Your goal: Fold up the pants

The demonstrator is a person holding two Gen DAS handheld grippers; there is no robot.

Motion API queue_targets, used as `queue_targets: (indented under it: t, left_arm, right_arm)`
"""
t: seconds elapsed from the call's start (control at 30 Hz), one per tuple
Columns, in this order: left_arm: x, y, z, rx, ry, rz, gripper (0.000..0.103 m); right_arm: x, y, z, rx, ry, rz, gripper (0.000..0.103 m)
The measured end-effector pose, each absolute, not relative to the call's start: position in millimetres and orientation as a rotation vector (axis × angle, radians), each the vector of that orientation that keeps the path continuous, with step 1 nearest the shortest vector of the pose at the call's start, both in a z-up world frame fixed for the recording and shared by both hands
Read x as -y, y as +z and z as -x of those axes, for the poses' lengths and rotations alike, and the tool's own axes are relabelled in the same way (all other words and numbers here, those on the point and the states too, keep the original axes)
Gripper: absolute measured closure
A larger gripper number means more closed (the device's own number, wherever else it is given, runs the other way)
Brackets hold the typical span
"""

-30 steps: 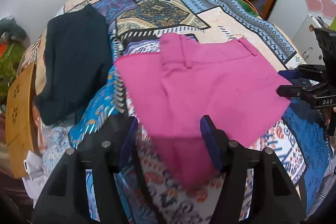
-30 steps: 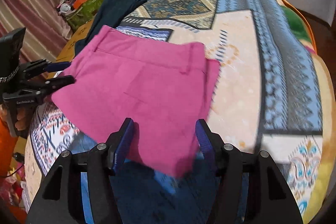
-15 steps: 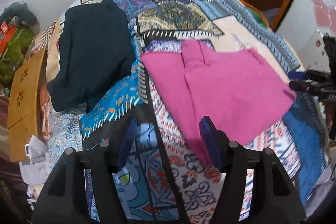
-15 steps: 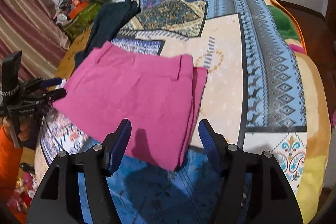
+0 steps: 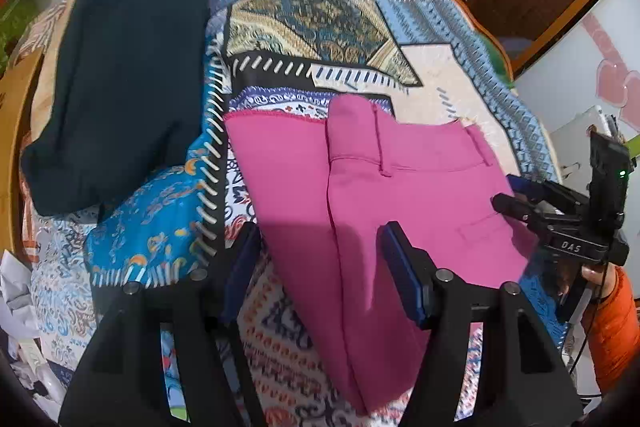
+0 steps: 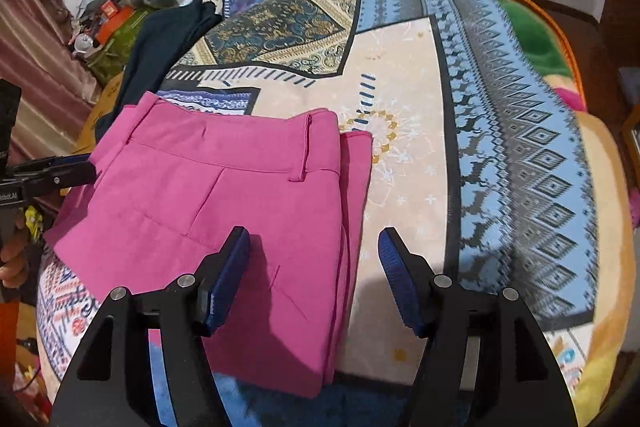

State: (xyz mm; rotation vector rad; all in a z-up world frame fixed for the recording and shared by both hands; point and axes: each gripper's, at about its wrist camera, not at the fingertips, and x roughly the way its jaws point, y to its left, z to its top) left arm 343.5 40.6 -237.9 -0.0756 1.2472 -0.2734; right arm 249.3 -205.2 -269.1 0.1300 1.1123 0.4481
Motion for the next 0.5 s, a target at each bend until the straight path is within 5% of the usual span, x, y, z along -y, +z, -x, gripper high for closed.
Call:
queue_targets:
  t: [0.23, 0.5]
  left_arm:
    - [-34, -246, -353, -1.233, -0.283, 0.043, 0.05]
    - [-35, -243, -352, -1.202, -0.274, 0.062, 0.069]
  right_arm:
    - [197, -278, -265, -1.134, 0.486, -0.138, 0.041]
    - [197, -279, -267, -1.118, 0.487, -0.172, 0.072]
